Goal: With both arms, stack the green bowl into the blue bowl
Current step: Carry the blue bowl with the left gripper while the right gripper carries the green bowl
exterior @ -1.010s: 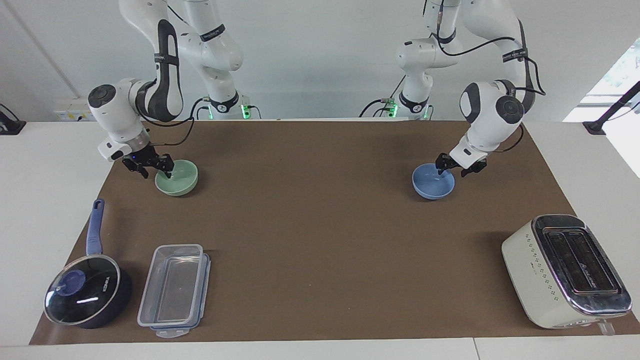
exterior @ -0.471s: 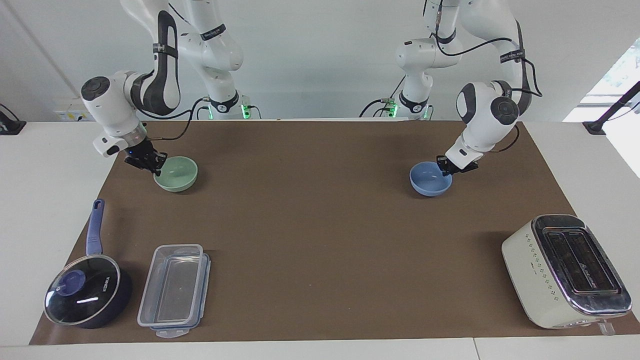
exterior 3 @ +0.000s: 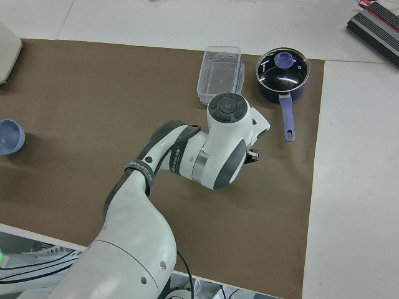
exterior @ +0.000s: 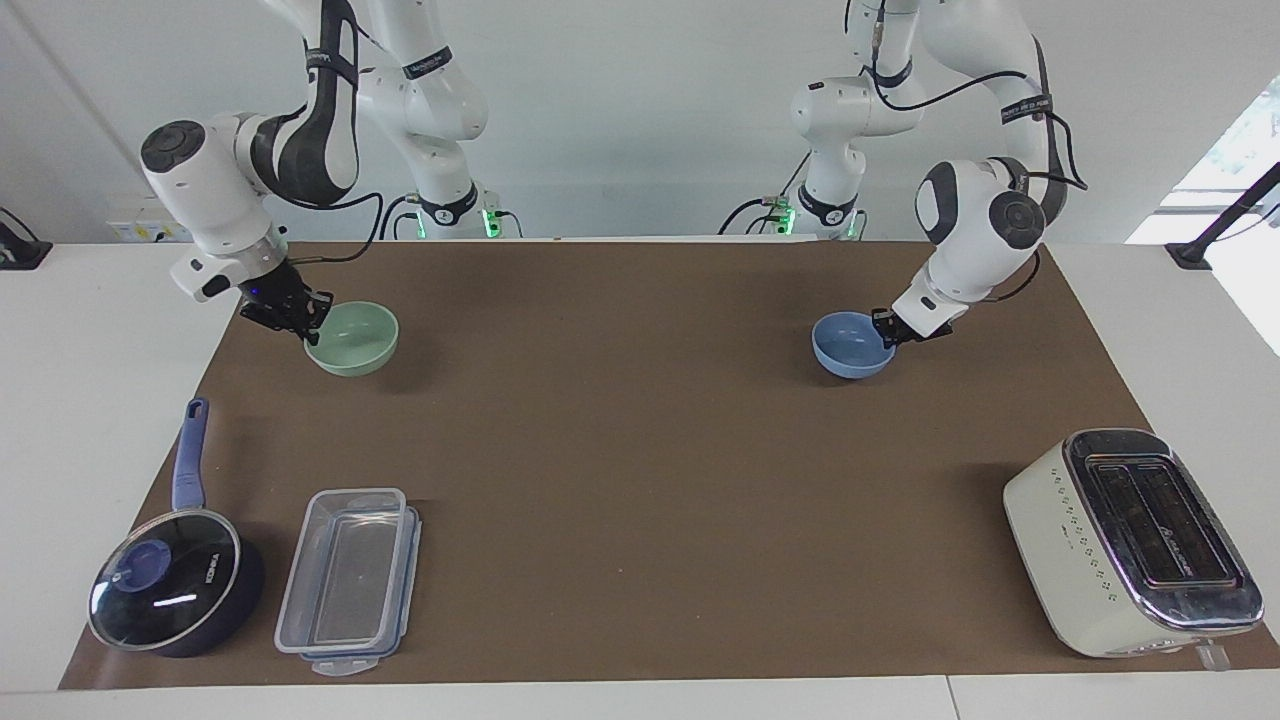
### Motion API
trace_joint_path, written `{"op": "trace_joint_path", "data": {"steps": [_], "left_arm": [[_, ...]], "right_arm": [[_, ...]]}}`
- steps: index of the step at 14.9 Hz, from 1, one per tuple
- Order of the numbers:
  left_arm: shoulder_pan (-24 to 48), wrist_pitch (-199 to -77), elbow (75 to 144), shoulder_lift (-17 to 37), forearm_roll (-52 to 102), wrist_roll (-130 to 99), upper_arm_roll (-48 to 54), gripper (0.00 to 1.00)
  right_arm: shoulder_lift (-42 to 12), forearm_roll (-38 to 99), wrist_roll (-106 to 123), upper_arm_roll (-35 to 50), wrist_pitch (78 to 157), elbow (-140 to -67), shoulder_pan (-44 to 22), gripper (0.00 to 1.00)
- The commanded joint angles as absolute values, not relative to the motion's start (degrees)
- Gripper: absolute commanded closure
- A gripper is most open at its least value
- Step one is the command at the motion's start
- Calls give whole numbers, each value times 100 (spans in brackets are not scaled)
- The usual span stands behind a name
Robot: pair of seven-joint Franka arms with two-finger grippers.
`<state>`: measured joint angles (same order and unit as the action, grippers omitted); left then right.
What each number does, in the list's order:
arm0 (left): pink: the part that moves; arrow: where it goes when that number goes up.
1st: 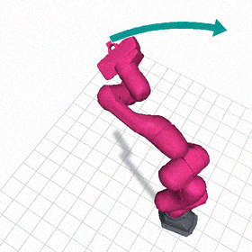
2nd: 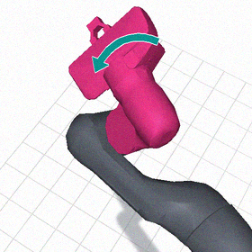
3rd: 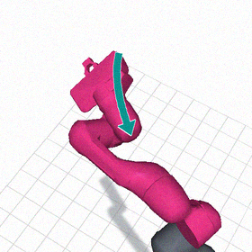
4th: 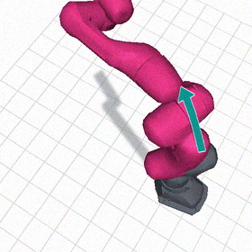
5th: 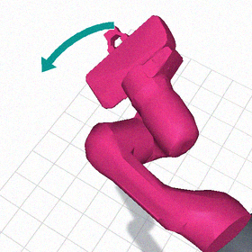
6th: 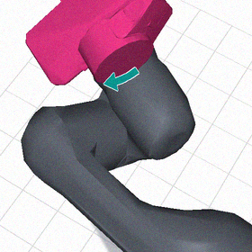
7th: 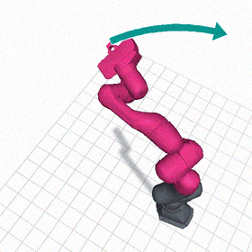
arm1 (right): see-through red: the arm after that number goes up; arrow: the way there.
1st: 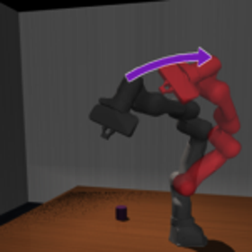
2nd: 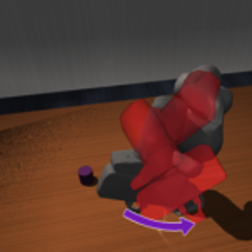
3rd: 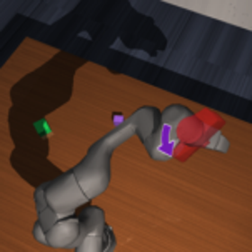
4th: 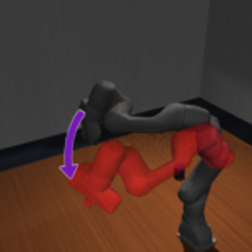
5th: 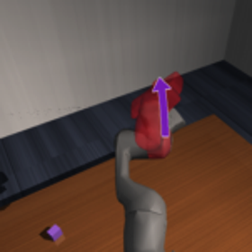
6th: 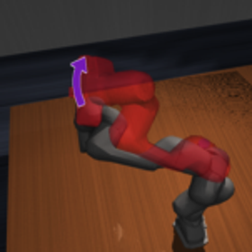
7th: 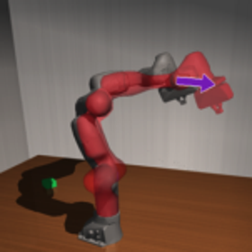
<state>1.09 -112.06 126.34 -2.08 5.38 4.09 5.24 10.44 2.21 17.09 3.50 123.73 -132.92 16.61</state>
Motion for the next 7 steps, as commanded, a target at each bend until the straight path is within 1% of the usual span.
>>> {"op": "trace_joint_path", "data": {"steps": [1,2,3,5,7], "left_arm": [[823,-10110,10920,552,703,-926,536,100],[1165,-10055,10672,649,912,-1471,527,100],[1534,-10159,10626,676,1149,-2042,519,100],[2273,-10607,10705,694,1248,-3046,527,100],[2749,-10809,10714,948,1554,-3506,536,100]], "right_arm": [[1160,334,1468,439,12051,-13000,1512,100],[1160,334,1407,439,11867,-12851,1416,100],[1160,334,1302,448,11665,-12667,1354,100],[1134,334,846,466,11322,-12341,995,100],[1090,334,267,475,11119,-12104,626,100]]}}
